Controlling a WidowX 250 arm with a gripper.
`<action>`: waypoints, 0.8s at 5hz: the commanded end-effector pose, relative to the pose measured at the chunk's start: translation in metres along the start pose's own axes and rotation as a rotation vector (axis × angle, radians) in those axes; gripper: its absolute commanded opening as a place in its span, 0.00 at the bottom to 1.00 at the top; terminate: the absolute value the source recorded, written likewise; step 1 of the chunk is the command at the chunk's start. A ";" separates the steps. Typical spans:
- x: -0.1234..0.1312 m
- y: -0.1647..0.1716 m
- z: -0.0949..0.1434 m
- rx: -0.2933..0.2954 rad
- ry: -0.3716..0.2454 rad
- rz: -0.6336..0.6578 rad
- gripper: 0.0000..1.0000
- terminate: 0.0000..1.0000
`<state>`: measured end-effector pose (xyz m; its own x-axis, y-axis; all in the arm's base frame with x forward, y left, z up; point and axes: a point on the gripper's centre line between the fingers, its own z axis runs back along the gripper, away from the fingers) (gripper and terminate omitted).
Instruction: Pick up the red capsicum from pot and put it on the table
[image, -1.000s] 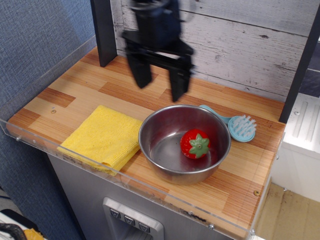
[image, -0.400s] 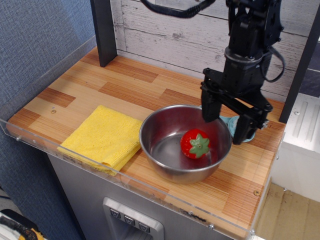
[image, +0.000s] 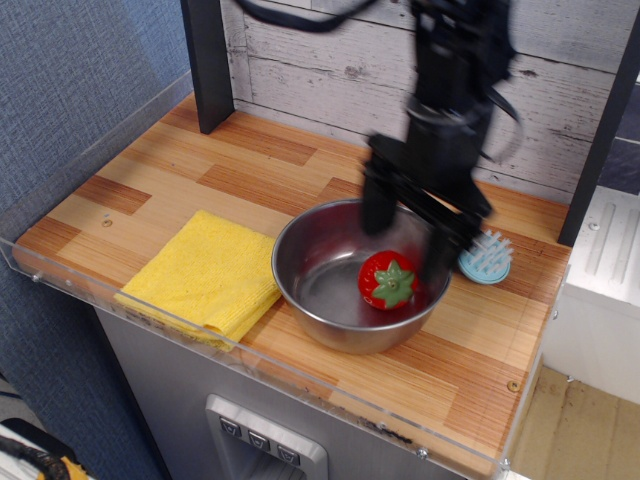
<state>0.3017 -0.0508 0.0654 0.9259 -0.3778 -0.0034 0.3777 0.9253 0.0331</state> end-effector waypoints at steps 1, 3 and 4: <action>-0.015 0.016 0.036 0.054 -0.107 0.003 1.00 0.00; -0.015 0.004 0.014 0.091 -0.103 -0.010 1.00 0.00; -0.013 0.000 0.000 0.092 -0.096 -0.021 1.00 0.00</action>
<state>0.2913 -0.0430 0.0591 0.9170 -0.3944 0.0597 0.3859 0.9150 0.1177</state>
